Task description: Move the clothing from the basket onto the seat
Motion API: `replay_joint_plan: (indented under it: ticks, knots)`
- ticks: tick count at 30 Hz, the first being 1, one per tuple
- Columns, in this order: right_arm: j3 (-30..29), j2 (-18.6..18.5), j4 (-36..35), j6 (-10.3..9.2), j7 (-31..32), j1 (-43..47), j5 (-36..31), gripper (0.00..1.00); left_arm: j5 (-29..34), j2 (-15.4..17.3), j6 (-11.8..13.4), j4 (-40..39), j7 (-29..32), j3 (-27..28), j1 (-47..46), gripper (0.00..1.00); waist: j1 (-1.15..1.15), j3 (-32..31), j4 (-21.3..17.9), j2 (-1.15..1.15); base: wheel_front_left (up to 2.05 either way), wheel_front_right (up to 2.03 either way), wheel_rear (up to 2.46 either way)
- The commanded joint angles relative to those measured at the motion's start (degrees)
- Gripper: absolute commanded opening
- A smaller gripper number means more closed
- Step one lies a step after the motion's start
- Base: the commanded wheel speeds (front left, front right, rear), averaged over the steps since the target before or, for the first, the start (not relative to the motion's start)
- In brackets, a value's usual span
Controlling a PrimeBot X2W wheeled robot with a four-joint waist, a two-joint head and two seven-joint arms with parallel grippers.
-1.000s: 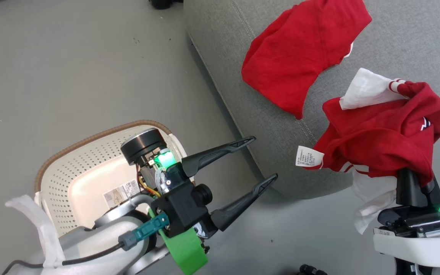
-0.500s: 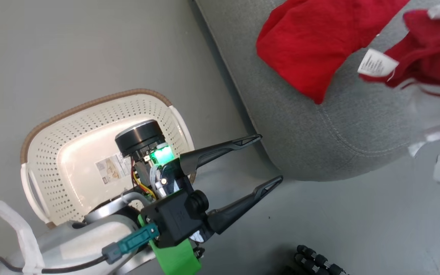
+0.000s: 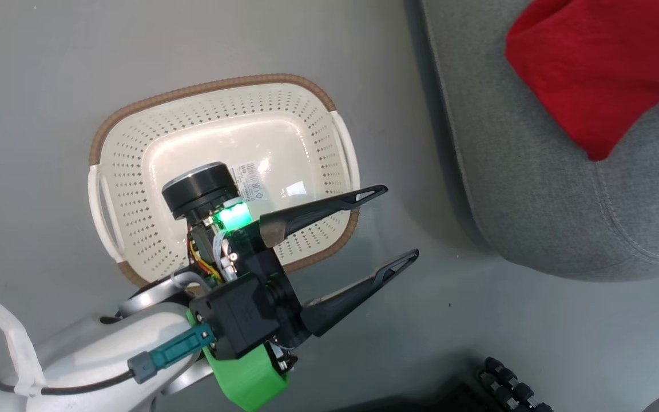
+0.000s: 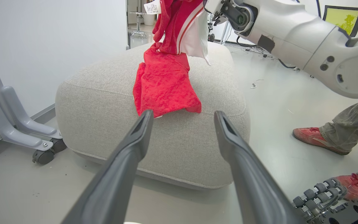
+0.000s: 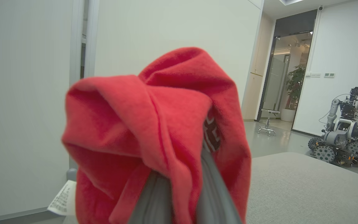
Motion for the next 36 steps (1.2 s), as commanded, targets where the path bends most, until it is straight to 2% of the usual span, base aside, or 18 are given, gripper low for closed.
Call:
replay_joint_plan:
  ticks: [1, 6, 13, 19, 25, 27, 28, 36]
  knots:
    - [-2.88, -0.19, 1.37, -0.09, 2.51, -2.33, -1.42, 0.00, -0.46, 0.13, -0.20, 0.57, -0.92, 0.00, -1.18, 1.00, -0.01, 3.91, 4.33, 0.00, 0.00, 0.00, 0.00]
    - [-9.10, -0.21, 3.96, -0.08, 7.99, -5.72, -2.94, 0.00, -0.60, 0.37, -0.40, 1.80, -2.14, -0.82, -1.83, 1.00, -0.01, 5.23, 5.93, 0.00, 0.00, 0.00, 0.00]
    - [-14.43, -0.22, 2.91, -0.08, 15.21, -10.73, -5.56, 0.00, -1.05, 0.93, -0.44, 2.77, -3.11, -1.81, -2.41, 1.00, -0.01, 5.60, 6.71, 0.00, 0.00, 0.00, 0.00]
    - [-15.79, -0.18, -1.73, -0.08, 21.52, -14.09, -9.53, 0.00, -1.06, 1.02, -0.49, 2.96, -3.46, -2.62, -2.89, 1.00, -0.01, 6.05, 7.31, 0.00, 0.00, 0.00, 0.00]
    - [-17.70, -0.20, -2.93, -0.08, 29.74, -14.45, -9.83, 0.00, -1.15, 0.52, -0.49, 3.41, -3.78, -3.35, -3.33, 1.00, -0.01, 6.39, 7.90, 0.00, 0.00, 0.00, 0.00]
    - [-19.06, -0.19, -1.88, -0.08, 30.84, -13.64, -9.17, 0.55, -1.44, 0.36, -0.50, 3.69, -3.85, -3.59, -3.63, 1.00, -0.01, 6.03, 8.01, 0.00, 0.00, 0.00, 0.00]
    - [-19.66, -0.20, -1.28, -0.08, 30.78, -13.50, -8.85, 1.00, -1.49, 0.25, -0.50, 3.86, -3.89, -3.62, -3.78, 1.00, -0.01, 5.73, 8.07, 0.00, 0.00, 0.00, 0.00]
    - [-18.02, -0.13, 2.04, -0.08, 24.16, -7.23, -3.81, 1.00, -2.45, -0.54, -0.51, 5.28, -3.90, -3.00, -3.55, 1.00, -0.01, 2.29, 7.95, 0.00, 0.00, 0.00, 0.00]
